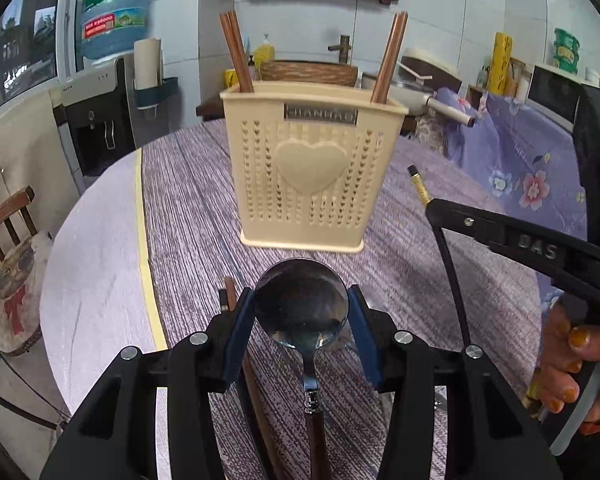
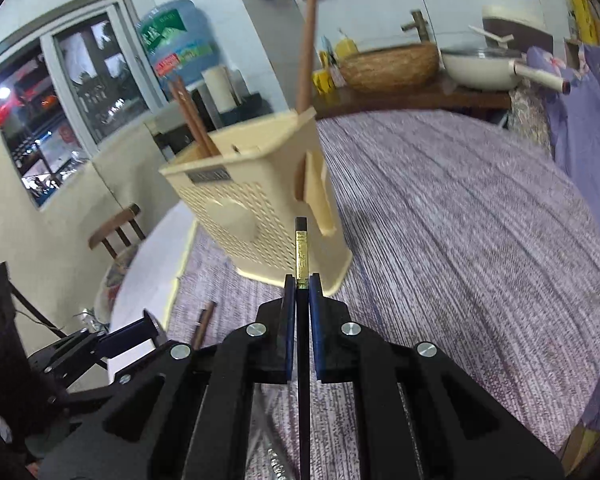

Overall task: Organize utensils
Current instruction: 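Lift the spoon and black chopstick and carry both toward the cream holder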

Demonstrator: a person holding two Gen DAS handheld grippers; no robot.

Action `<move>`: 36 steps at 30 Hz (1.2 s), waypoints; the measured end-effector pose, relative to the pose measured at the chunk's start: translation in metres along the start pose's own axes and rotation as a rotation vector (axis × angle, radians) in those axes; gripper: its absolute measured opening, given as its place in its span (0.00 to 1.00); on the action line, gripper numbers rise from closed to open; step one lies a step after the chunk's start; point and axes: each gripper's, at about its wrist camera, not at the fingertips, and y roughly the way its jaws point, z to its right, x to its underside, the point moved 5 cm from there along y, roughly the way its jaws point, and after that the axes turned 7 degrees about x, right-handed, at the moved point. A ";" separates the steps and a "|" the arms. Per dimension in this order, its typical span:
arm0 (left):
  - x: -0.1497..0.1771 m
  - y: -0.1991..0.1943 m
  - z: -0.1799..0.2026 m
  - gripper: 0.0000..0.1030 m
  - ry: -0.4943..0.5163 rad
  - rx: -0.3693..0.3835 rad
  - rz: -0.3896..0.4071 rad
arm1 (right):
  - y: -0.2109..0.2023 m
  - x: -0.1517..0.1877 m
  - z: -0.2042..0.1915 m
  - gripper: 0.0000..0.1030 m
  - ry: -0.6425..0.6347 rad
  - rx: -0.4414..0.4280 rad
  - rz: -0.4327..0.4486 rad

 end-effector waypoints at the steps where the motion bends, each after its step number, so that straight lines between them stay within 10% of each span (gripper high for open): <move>1: -0.002 -0.004 0.000 0.45 -0.001 0.002 0.012 | -0.009 -0.004 -0.003 0.08 -0.013 -0.012 0.025; 36: -0.061 -0.056 -0.016 0.45 -0.024 0.039 0.162 | -0.108 -0.061 -0.035 0.07 -0.178 -0.146 0.229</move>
